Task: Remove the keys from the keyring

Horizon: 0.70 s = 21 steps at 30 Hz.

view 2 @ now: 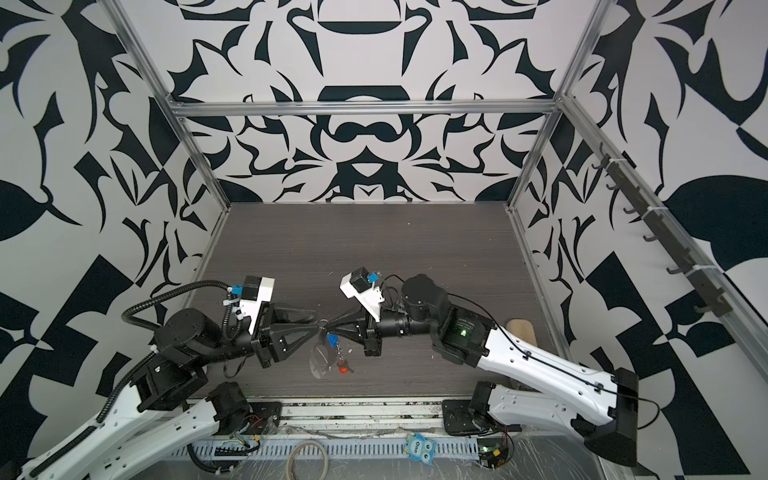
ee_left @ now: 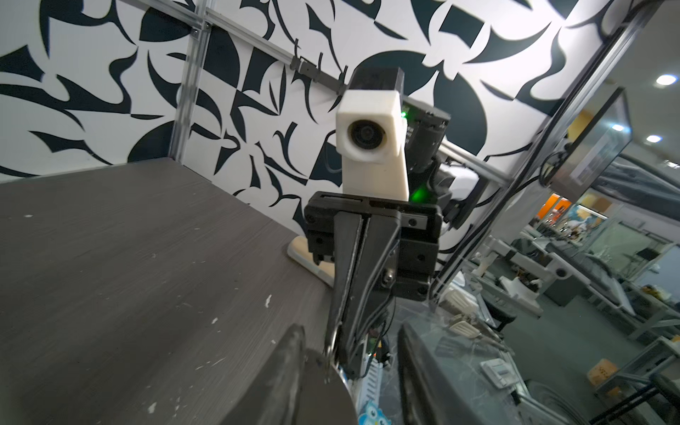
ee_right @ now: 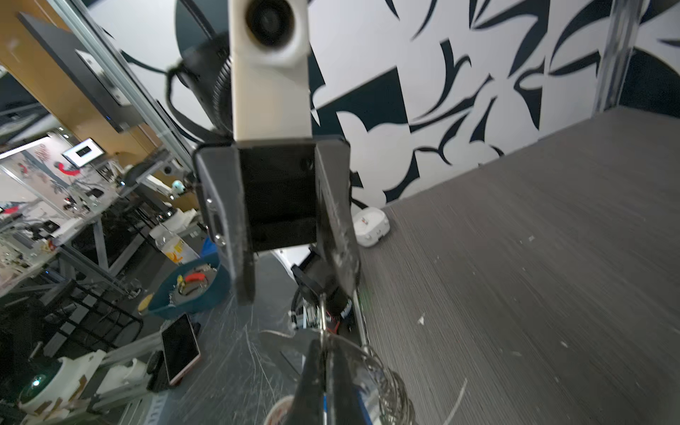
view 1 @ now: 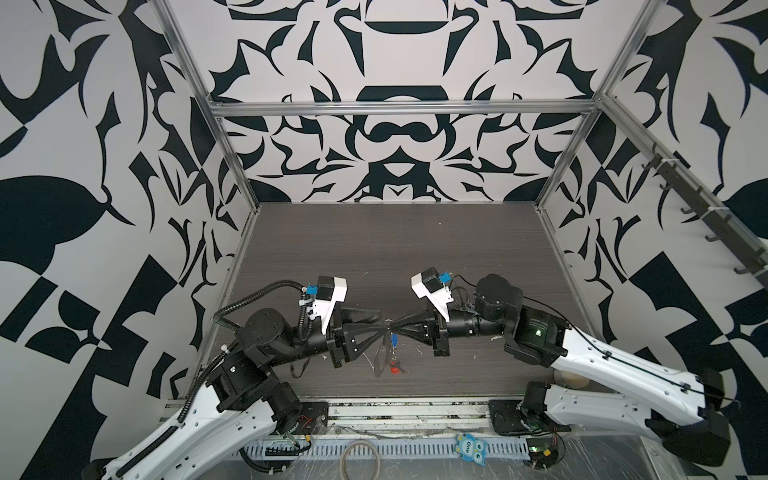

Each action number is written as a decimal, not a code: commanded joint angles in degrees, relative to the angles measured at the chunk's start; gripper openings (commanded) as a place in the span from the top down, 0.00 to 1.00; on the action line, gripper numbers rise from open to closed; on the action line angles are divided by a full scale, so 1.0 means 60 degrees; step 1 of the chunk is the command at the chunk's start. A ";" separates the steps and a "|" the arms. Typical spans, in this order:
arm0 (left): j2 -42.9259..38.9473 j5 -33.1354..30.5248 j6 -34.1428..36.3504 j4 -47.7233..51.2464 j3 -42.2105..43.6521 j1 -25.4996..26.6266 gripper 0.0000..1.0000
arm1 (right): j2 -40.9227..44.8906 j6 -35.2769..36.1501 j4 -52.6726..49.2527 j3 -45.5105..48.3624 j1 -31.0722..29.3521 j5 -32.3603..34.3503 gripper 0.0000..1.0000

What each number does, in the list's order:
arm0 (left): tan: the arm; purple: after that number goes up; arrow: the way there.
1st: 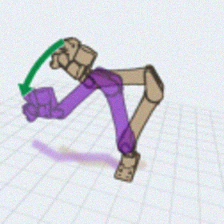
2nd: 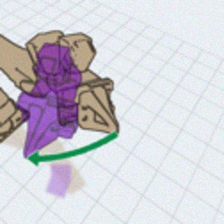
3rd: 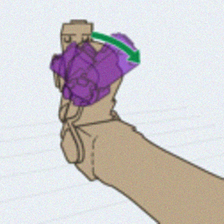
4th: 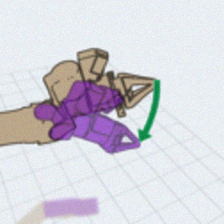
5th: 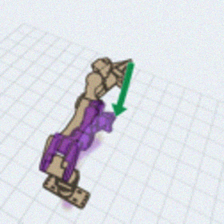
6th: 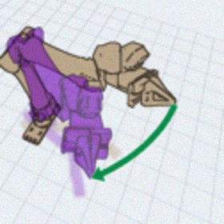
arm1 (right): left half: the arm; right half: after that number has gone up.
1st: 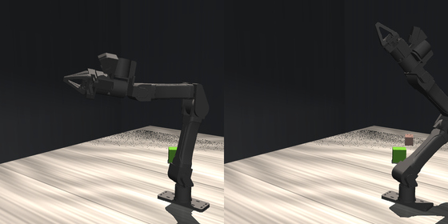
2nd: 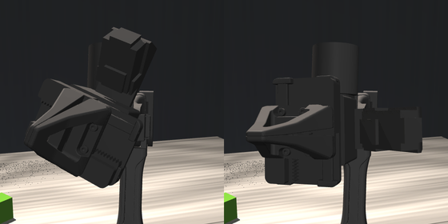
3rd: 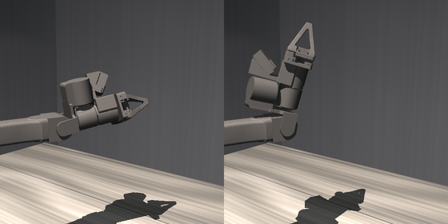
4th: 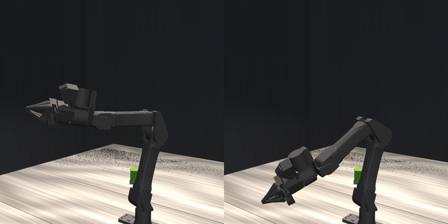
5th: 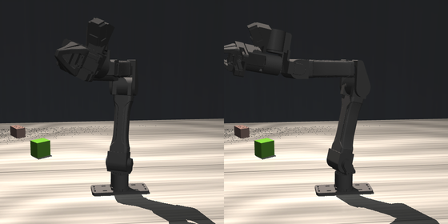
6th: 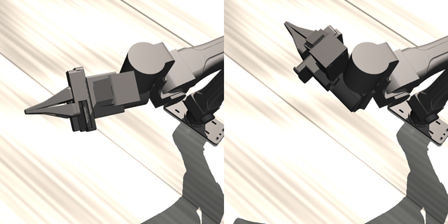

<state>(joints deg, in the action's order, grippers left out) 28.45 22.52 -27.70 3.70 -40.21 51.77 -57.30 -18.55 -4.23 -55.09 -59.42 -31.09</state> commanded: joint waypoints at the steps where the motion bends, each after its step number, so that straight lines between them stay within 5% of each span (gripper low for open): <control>1: -0.0101 -0.0211 0.0108 0.1231 -0.0573 0.0015 0.51 | 0.0179 0.0814 -0.1841 -0.1052 -0.0015 0.0209 1.00; 11: 0.1485 0.0349 0.1125 0.3871 -0.2275 0.0011 0.50 | -0.0807 0.1991 -0.5095 -0.2858 0.0049 -0.0059 1.00; 21: 0.2207 0.0905 0.1504 0.4217 -0.2643 0.0015 0.61 | -0.1445 0.2241 -0.5872 -0.3701 0.0132 -0.0194 1.00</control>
<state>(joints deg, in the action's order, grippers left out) 41.71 26.09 -20.32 26.70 -54.52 51.77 -66.24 -6.46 -39.44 -74.15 -58.89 -30.92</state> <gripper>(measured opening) 0.391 0.042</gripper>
